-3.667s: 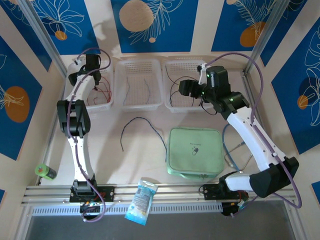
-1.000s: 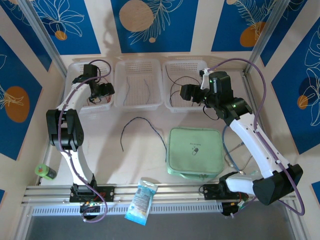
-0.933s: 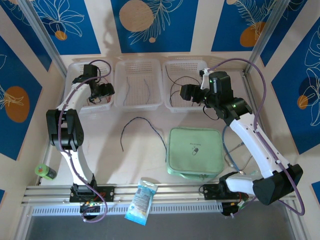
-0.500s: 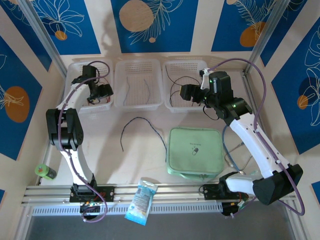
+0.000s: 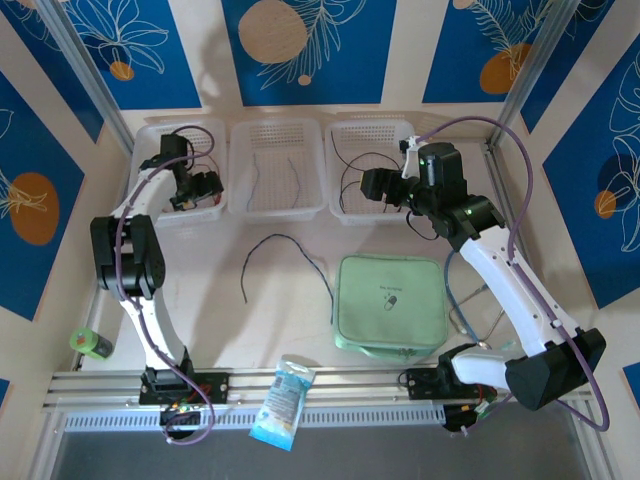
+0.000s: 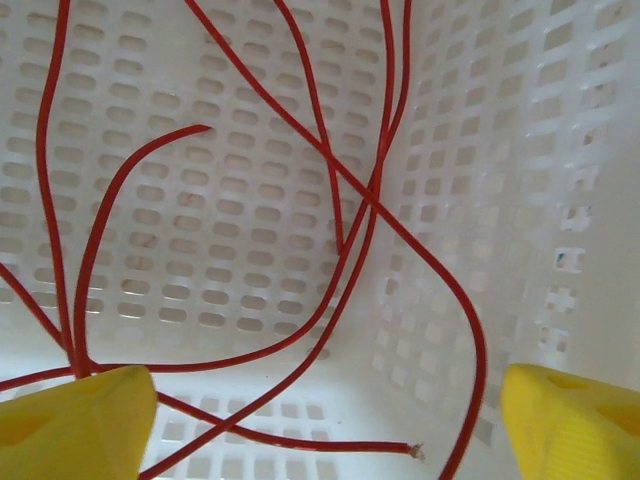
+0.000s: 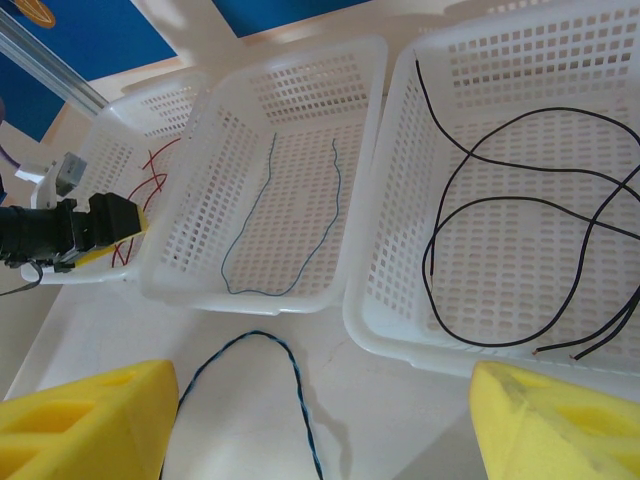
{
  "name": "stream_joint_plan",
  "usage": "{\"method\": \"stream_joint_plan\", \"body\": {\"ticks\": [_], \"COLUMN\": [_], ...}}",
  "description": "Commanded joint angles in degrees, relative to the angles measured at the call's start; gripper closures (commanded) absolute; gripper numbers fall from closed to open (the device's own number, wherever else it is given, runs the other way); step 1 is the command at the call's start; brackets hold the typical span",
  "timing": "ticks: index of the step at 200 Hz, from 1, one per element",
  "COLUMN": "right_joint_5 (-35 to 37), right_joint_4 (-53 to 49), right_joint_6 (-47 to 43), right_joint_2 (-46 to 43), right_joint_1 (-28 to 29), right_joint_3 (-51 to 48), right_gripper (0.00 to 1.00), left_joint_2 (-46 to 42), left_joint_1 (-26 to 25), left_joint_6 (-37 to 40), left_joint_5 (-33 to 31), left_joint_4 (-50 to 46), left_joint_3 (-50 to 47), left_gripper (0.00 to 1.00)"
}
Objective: Untangle the cables
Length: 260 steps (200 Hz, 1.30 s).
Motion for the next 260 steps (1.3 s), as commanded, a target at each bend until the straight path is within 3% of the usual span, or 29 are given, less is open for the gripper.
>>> {"method": "stream_joint_plan", "body": {"ticks": [1, 47, 68, 96, 125, 158, 183, 218, 260], "right_joint_5": [-0.59, -1.05, -1.13, -1.57, -2.67, -2.81, -3.07, -2.24, -1.54], "right_joint_4": [-0.07, 0.07, 0.75, 1.95, 2.66, 3.66, 4.57, 4.10, 3.53], "right_joint_6": [-0.50, 0.30, 0.49, 0.57, 1.20, 2.26, 3.55, 3.90, 3.56], "right_joint_2": [-0.80, -0.99, -1.26, -1.48, -1.57, -2.68, -4.12, -5.60, -6.41], "right_joint_1": [-0.25, -0.09, -0.07, -0.07, -0.02, -0.05, 0.06, 0.11, 0.03], "right_joint_3": [0.57, -0.98, -1.90, -3.40, -4.81, -7.30, -9.94, -11.08, -11.42], "right_gripper": [0.23, 0.23, 0.23, 0.23, 0.23, 0.23, 0.23, 0.23, 0.23], "left_joint_2": [-6.19, -16.36, -21.00, -28.30, -34.31, -39.48, -39.73, -36.26, -31.94], "left_joint_1": [0.14, -2.04, -3.22, -8.72, -16.54, -20.42, -22.83, -23.38, -25.55], "left_joint_6": [1.85, 6.15, 5.75, 4.75, -0.04, -8.60, -11.53, -15.24, -15.74], "left_joint_5": [2.30, -4.24, -4.36, -7.96, -11.11, -10.82, -9.85, -1.29, -3.46], "left_joint_4": [3.66, 0.16, -3.24, -7.71, -12.68, -13.85, -12.56, -5.65, -2.63], "left_joint_3": [-1.74, -3.16, -5.68, -12.60, -21.02, -30.52, -36.02, -43.33, -46.02], "left_gripper": [0.06, 0.06, 0.09, 0.11, 0.16, 0.23, 0.28, 0.44, 0.52]}}
